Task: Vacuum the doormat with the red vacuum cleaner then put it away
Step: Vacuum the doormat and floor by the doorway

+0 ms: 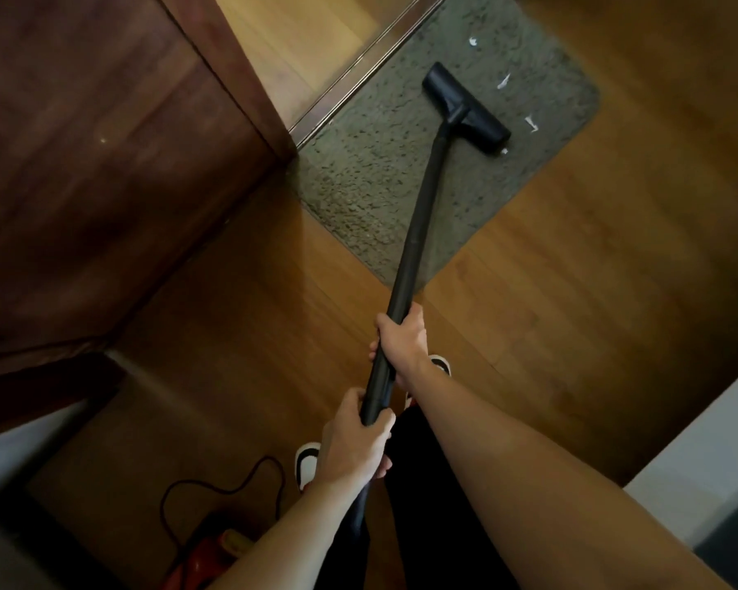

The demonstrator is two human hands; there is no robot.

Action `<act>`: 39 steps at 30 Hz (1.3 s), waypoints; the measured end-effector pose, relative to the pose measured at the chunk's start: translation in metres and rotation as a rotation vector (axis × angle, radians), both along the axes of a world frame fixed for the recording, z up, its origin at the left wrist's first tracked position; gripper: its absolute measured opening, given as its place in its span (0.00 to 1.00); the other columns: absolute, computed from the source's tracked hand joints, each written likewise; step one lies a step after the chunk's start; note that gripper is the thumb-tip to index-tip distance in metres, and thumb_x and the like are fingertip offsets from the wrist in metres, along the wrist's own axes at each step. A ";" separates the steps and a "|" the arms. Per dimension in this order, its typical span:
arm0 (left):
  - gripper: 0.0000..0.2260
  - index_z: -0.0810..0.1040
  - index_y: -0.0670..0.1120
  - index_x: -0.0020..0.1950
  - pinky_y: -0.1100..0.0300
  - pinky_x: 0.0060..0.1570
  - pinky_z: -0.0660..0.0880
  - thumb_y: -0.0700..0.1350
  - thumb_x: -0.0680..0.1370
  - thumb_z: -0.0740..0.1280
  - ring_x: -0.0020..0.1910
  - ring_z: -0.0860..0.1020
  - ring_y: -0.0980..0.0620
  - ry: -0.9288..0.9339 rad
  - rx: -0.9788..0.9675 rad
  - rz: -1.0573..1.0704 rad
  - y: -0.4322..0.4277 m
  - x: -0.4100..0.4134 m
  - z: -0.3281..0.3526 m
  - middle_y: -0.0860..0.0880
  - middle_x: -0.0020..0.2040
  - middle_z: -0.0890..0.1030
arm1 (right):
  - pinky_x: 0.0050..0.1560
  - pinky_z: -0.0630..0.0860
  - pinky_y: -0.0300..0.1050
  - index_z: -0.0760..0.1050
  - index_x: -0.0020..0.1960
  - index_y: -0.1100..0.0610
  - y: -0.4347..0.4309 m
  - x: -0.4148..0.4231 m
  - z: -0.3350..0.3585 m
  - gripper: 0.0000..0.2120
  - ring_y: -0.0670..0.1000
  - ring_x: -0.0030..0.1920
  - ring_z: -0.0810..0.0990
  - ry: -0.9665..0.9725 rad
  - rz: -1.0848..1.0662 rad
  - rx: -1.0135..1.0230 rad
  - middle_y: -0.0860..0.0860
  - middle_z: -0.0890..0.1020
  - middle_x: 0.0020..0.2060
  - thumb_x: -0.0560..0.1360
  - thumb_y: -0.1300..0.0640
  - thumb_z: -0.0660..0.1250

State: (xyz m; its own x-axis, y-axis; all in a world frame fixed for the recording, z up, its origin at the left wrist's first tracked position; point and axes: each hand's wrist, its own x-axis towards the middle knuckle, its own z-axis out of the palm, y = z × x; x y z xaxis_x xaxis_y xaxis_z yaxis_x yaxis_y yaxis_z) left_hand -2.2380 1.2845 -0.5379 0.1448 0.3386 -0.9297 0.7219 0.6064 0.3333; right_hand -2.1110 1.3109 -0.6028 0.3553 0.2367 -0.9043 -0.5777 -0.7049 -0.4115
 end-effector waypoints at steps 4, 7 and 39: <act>0.05 0.70 0.51 0.51 0.57 0.26 0.73 0.50 0.80 0.65 0.21 0.72 0.49 -0.006 -0.034 -0.037 0.003 0.025 -0.020 0.44 0.38 0.78 | 0.28 0.77 0.44 0.61 0.70 0.50 0.001 0.021 -0.008 0.20 0.47 0.24 0.76 0.004 0.049 0.004 0.55 0.76 0.42 0.81 0.59 0.63; 0.11 0.72 0.51 0.47 0.56 0.25 0.71 0.58 0.79 0.66 0.21 0.70 0.49 -0.011 0.017 -0.021 0.002 0.035 -0.026 0.45 0.34 0.76 | 0.28 0.78 0.44 0.61 0.67 0.51 0.004 0.032 -0.009 0.18 0.49 0.25 0.76 0.009 0.045 0.007 0.56 0.77 0.44 0.82 0.59 0.64; 0.08 0.78 0.53 0.48 0.60 0.38 0.76 0.57 0.79 0.66 0.38 0.80 0.53 0.066 0.183 -0.225 -0.053 -0.126 0.013 0.49 0.41 0.81 | 0.28 0.78 0.45 0.65 0.61 0.51 -0.066 -0.132 0.023 0.14 0.51 0.27 0.76 0.032 -0.141 -0.016 0.58 0.77 0.42 0.80 0.61 0.65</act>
State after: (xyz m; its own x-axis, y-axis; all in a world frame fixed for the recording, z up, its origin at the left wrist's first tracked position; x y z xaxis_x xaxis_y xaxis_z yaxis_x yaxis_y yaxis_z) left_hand -2.3637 1.2317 -0.5246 0.1770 0.4680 -0.8658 0.8552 0.3623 0.3706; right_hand -2.2430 1.2449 -0.5799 0.3548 0.1719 -0.9190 -0.6841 -0.6222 -0.3806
